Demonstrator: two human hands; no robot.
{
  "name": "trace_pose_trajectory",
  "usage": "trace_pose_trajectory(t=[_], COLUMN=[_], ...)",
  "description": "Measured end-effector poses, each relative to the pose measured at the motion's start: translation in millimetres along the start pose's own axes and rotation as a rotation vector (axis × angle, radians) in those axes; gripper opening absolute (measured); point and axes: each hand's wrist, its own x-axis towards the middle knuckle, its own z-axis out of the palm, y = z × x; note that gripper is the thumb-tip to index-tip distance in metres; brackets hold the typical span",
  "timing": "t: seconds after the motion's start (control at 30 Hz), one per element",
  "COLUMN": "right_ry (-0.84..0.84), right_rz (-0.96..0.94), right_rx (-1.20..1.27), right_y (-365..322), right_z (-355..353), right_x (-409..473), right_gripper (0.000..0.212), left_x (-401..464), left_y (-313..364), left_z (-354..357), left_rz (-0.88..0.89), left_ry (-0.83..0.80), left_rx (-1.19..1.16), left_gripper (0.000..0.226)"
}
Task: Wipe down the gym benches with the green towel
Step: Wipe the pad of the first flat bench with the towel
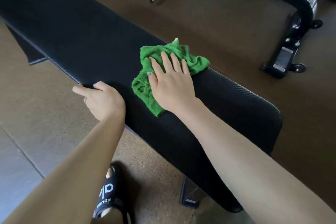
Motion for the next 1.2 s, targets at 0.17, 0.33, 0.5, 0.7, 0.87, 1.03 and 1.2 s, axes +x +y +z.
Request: trace_pose_trajectory(t=[0.17, 0.33, 0.5, 0.7, 0.87, 1.03, 1.2], right_ry=[-0.032, -0.054, -0.068, -0.041, -0.134, -0.115, -0.092], right_rz=[0.101, 0.153, 0.144, 0.061, 0.013, -0.02, 0.008], right_rx=[-0.032, -0.037, -0.026, -0.094, -0.105, -0.106, -0.083], right_y=[48.9, 37.5, 22.3, 27.6, 21.8, 14.1, -7.5], right_z=[-10.6, -9.4, -8.4, -8.8, -8.3, -6.1, -0.1], right_x=[-92.5, -5.0, 66.2, -27.6, -102.5, -21.2, 61.8], right_gripper=[0.062, 0.059, 0.058, 0.062, 0.063, 0.063, 0.058], left_x=[-4.7, -3.0, -0.9, -3.8, -6.7, -4.2, -3.6], left_y=[0.1, 2.0, 0.5, 2.3, 3.8, 5.2, 3.2], left_z=[-1.5, 2.0, 0.9, -3.3, -4.3, 0.7, 2.8], left_rz=[-0.006, -0.011, -0.012, -0.027, -0.045, -0.054, -0.055], left_ry=[-0.026, -0.002, -0.011, -0.026, -0.036, -0.032, -0.026], left_rx=[-0.022, -0.045, -0.042, -0.036, -0.033, -0.044, -0.044], left_gripper=[0.048, 0.041, 0.04, 0.038, 0.037, 0.036, 0.034])
